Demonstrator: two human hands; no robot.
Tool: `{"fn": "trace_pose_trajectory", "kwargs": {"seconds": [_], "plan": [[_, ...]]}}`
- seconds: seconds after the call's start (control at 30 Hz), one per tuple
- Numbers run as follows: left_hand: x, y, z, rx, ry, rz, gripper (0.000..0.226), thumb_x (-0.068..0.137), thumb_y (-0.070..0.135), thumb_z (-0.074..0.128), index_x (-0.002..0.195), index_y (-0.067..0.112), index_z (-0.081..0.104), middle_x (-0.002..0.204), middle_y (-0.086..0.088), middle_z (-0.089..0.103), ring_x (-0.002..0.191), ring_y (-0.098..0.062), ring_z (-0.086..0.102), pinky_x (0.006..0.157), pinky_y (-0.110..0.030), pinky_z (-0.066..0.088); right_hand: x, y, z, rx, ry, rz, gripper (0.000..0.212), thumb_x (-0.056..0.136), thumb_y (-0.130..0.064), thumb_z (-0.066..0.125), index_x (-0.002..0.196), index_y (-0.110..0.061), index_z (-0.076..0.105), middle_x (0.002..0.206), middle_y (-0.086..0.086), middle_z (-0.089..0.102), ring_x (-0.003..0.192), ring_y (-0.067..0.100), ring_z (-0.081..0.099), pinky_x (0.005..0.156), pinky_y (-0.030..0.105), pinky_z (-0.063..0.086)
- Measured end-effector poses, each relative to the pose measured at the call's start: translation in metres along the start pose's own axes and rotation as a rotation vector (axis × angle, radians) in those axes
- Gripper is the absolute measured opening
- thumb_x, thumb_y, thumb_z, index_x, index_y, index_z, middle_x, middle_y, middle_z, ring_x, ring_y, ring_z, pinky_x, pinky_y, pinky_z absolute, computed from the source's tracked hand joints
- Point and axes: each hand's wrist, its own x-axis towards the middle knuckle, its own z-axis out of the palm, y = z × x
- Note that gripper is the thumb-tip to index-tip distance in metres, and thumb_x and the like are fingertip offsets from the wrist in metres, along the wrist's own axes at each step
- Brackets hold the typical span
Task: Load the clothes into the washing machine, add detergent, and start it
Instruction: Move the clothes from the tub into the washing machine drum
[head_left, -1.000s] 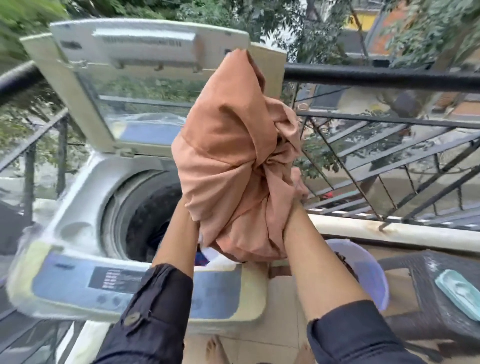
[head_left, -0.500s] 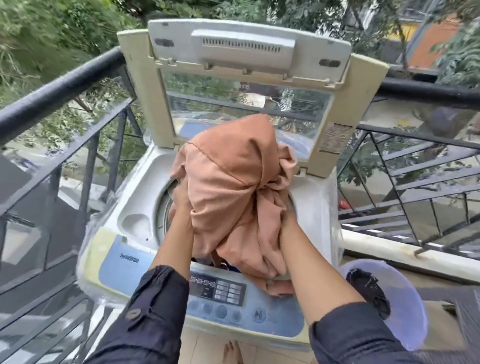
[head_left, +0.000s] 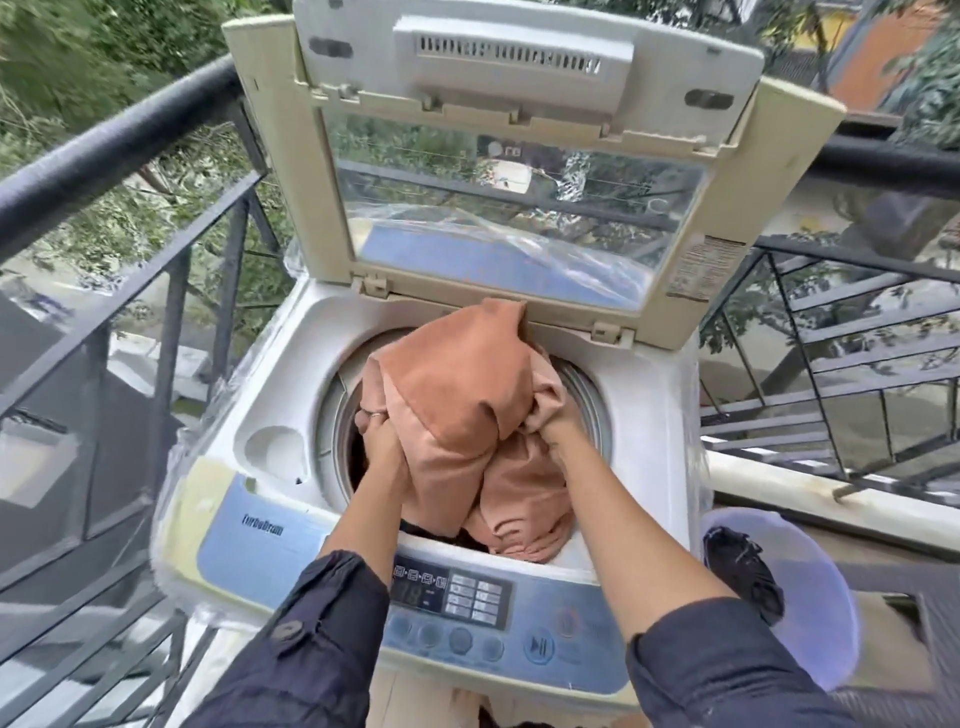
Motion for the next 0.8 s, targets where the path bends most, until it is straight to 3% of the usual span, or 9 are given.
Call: {"fn": "trace_pose_trajectory", "kwargs": {"seconds": [0.1, 0.17, 0.2, 0.23, 0.33, 0.43, 0.53, 0.7, 0.8], "plan": [[0.019, -0.012, 0.0, 0.006, 0.029, -0.009, 0.035, 0.09, 0.006, 0.048, 0.122, 0.009, 0.061, 0.117, -0.011, 0.065, 0.103, -0.025, 0.062, 0.089, -0.032, 0.051, 0.0, 0.008, 0.0, -0.084, 0.037, 0.042, 0.028, 0.08, 0.001, 0.058, 0.095, -0.022, 0.062, 0.094, 0.002, 0.064, 0.093, 0.022, 0.062, 0.083, 0.034, 0.053], [0.03, -0.018, 0.001, 0.066, 0.038, 0.001, 0.037, 0.087, 0.002, 0.048, 0.122, 0.001, 0.061, 0.094, 0.0, 0.072, 0.076, -0.011, 0.064, 0.076, -0.021, 0.052, 0.002, 0.014, 0.001, -0.105, 0.035, 0.07, 0.036, 0.077, 0.005, 0.057, 0.103, -0.018, 0.064, 0.101, 0.003, 0.065, 0.1, 0.02, 0.061, 0.095, 0.036, 0.05], [0.03, -0.017, 0.004, 0.096, 0.041, 0.023, 0.036, 0.087, 0.004, 0.051, 0.122, 0.0, 0.06, 0.089, 0.004, 0.072, 0.074, -0.007, 0.064, 0.075, -0.018, 0.052, 0.003, 0.015, 0.002, -0.116, 0.034, 0.073, 0.038, 0.077, 0.007, 0.054, 0.106, -0.014, 0.065, 0.104, 0.004, 0.067, 0.103, 0.02, 0.061, 0.099, 0.037, 0.048], [0.03, -0.017, 0.009, 0.105, 0.042, 0.035, 0.031, 0.087, 0.008, 0.053, 0.116, 0.006, 0.065, 0.097, 0.003, 0.073, 0.086, -0.01, 0.067, 0.086, -0.022, 0.052, 0.005, 0.017, 0.004, -0.13, 0.043, 0.073, 0.038, 0.077, 0.009, 0.052, 0.105, -0.013, 0.066, 0.106, 0.006, 0.068, 0.105, 0.02, 0.062, 0.101, 0.037, 0.047], [0.021, -0.013, 0.027, 0.121, 0.024, 0.069, 0.022, 0.086, 0.016, 0.056, 0.105, 0.022, 0.067, 0.116, -0.003, 0.068, 0.11, -0.022, 0.063, 0.104, -0.037, 0.045, 0.003, 0.017, 0.0, -0.167, 0.048, 0.054, 0.039, 0.078, 0.009, 0.048, 0.1, -0.014, 0.069, 0.106, 0.007, 0.07, 0.102, 0.019, 0.063, 0.096, 0.032, 0.049], [0.0, -0.01, 0.05, 0.137, 0.002, 0.129, 0.022, 0.087, 0.015, 0.051, 0.099, 0.026, 0.066, 0.108, 0.0, 0.07, 0.104, -0.02, 0.065, 0.102, -0.035, 0.046, 0.0, 0.013, -0.014, -0.141, 0.037, 0.019, 0.033, 0.081, 0.007, 0.052, 0.096, -0.016, 0.069, 0.096, 0.004, 0.07, 0.101, 0.018, 0.064, 0.094, 0.028, 0.049], [-0.019, -0.01, 0.076, 0.109, 0.019, 0.176, 0.025, 0.087, 0.011, 0.047, 0.09, 0.027, 0.066, 0.095, 0.002, 0.071, 0.101, -0.018, 0.066, 0.1, -0.035, 0.047, -0.005, 0.005, -0.034, -0.15, 0.031, -0.038, 0.029, 0.081, 0.006, 0.055, 0.099, -0.012, 0.069, 0.1, 0.009, 0.071, 0.095, 0.014, 0.064, 0.094, 0.025, 0.048], [-0.055, -0.022, 0.12, 0.136, -0.026, 0.297, 0.025, 0.088, 0.011, 0.045, 0.095, 0.021, 0.067, 0.097, -0.003, 0.072, 0.101, -0.022, 0.066, 0.098, -0.037, 0.048, -0.013, -0.005, -0.079, -0.088, 0.07, -0.125, 0.027, 0.077, 0.003, 0.061, 0.095, -0.014, 0.072, 0.089, 0.004, 0.071, 0.089, 0.013, 0.066, 0.097, 0.029, 0.049], [-0.081, -0.036, 0.147, 0.184, -0.066, 0.353, 0.02, 0.087, 0.016, 0.048, 0.096, 0.022, 0.066, 0.101, -0.004, 0.071, 0.099, -0.023, 0.066, 0.094, -0.036, 0.049, -0.02, -0.005, -0.117, -0.057, 0.095, -0.2, 0.021, 0.079, -0.002, 0.063, 0.089, -0.018, 0.071, 0.087, 0.003, 0.07, 0.084, 0.012, 0.068, 0.088, 0.029, 0.052]]}}
